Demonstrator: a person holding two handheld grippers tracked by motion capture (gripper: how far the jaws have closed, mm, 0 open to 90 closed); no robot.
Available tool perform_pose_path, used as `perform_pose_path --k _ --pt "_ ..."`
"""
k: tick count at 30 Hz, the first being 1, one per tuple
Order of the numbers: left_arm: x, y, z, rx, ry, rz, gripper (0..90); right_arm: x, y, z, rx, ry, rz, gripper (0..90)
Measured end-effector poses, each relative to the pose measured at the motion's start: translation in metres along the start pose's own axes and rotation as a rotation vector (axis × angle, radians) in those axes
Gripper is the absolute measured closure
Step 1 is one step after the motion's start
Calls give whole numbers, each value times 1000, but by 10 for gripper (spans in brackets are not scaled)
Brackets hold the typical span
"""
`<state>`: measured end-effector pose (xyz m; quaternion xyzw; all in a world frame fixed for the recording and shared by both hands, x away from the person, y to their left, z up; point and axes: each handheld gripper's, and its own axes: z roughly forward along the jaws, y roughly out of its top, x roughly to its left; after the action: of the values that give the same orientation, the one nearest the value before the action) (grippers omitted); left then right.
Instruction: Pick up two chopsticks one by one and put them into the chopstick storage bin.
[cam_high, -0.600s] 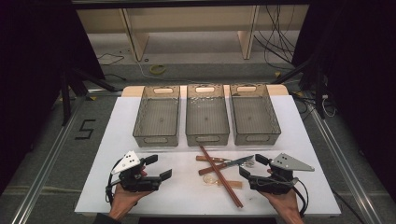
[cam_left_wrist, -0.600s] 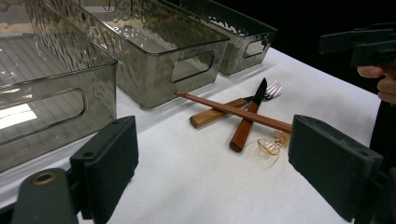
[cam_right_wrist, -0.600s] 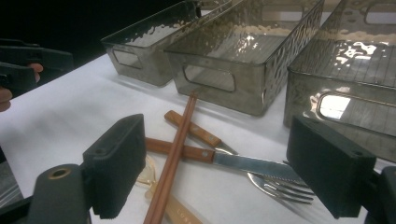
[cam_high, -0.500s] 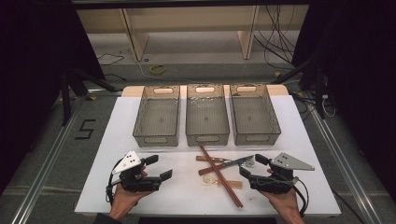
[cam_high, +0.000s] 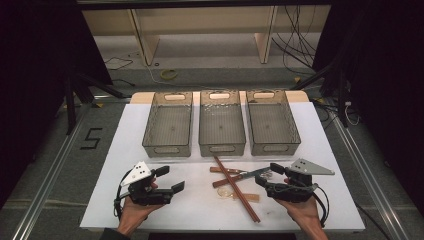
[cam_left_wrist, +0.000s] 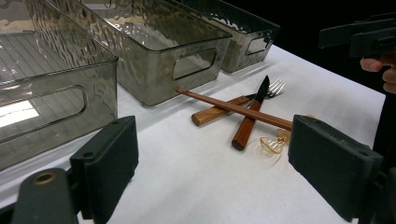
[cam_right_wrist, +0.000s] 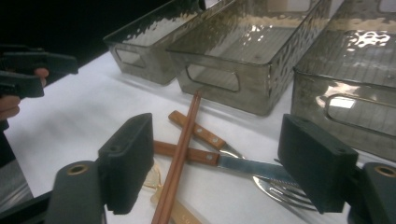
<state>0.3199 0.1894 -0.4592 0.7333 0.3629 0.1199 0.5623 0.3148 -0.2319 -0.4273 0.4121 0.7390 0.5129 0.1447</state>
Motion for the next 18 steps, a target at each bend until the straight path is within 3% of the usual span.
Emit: perform_pose_path --k 8,18 --pt "1 -1 1 6 2 -2 155 2 20 14 117 36 -21 359" --pt "1 -1 1 2 4 -7 154 14 20 49 319 50 -42 445"
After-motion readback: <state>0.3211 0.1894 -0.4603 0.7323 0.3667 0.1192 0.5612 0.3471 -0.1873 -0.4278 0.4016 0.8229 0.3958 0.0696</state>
